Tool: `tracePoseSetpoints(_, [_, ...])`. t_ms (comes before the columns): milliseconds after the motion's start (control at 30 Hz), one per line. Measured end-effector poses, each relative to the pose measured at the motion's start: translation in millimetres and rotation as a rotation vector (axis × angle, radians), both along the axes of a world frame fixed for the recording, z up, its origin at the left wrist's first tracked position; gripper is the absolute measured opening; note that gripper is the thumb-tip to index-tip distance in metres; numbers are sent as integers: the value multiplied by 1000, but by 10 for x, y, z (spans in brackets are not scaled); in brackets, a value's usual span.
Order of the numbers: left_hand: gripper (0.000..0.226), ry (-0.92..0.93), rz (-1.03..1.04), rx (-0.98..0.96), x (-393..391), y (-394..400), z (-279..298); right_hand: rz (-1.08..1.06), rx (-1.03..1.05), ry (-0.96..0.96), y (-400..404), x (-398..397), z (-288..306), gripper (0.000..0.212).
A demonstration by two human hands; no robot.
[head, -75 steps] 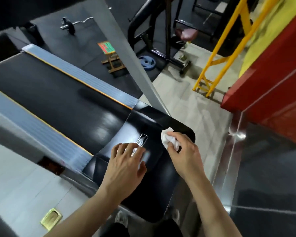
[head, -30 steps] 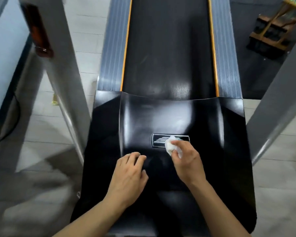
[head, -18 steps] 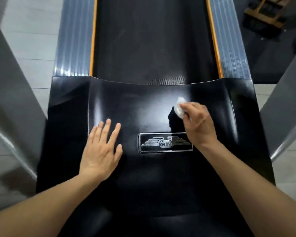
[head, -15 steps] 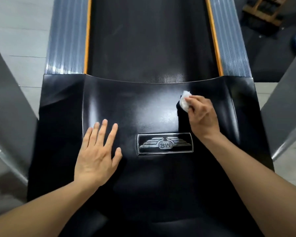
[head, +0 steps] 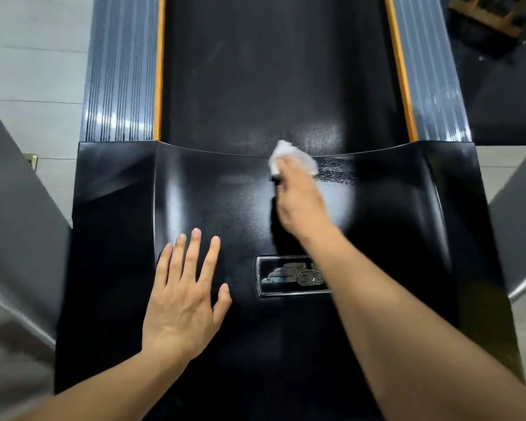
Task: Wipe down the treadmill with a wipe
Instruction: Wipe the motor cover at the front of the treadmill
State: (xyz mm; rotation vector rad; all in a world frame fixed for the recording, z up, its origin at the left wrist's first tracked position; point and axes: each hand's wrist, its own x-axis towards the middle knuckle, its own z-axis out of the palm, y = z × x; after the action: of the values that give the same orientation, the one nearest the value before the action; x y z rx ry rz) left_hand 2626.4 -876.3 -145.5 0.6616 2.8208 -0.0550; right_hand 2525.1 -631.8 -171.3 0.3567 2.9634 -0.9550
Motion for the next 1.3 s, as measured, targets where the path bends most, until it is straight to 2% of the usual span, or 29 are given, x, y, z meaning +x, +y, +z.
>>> tracePoseSetpoints(100, [74, -11, 5, 7, -29, -2, 3, 264, -90, 81, -822, -212, -16, 42])
tracePoseSetpoints(167, [71, -16, 7, 23, -39, -2, 1, 420, -132, 23, -1141, -269, 60, 47])
tracePoseSetpoints(233, [71, -18, 10, 20, -38, -7, 1, 460, -106, -14, -1141, -257, 69, 51])
tracePoseSetpoints(333, [75, -13, 2, 10, -28, -8, 6, 313, -17, 31, -594, -179, 42, 46])
tracePoseSetpoints(433, [75, -9, 4, 1, -22, -9, 21, 46, 47, -151, 381, 35, 90, 50])
tracePoseSetpoints(533, [75, -14, 15, 7, -15, -6, 32, -204, 199, -219, 1360, 404, 95, 64])
tracePoseSetpoints(600, [75, -19, 13, 0, -14, -9, 35, -226, 284, -250, 1643, 559, 130, 70])
tracePoseSetpoints(700, [76, -26, 9, -12, -18, -5, 45, -318, 238, -313, 1437, 478, 175, 62])
tracePoseSetpoints(767, [76, -25, 13, -5, -20, 1, 50, -254, 165, -301, 1023, 253, 186, 59])
tracePoseSetpoints(833, [76, -18, 16, 17, -23, 3, 39, -43, 95, -279, 480, -21, 122, 57])
tracePoseSetpoints(933, [76, -22, 10, 14, -24, -10, 30, 263, 2, -248, -501, -474, 68, 65])
tracePoseSetpoints(1067, [75, -33, 16, 48, -38, -15, 6, 433, -112, -242, -1450, -716, 171, 56])
tracePoseSetpoints(1200, [75, -31, 12, 22, -52, -20, 11, 568, -77, -189, -1187, -430, 142, 53])
tracePoseSetpoints(1300, [76, -25, 1, 5, -41, -13, 41, 476, 52, -162, -468, 49, 103, 53])
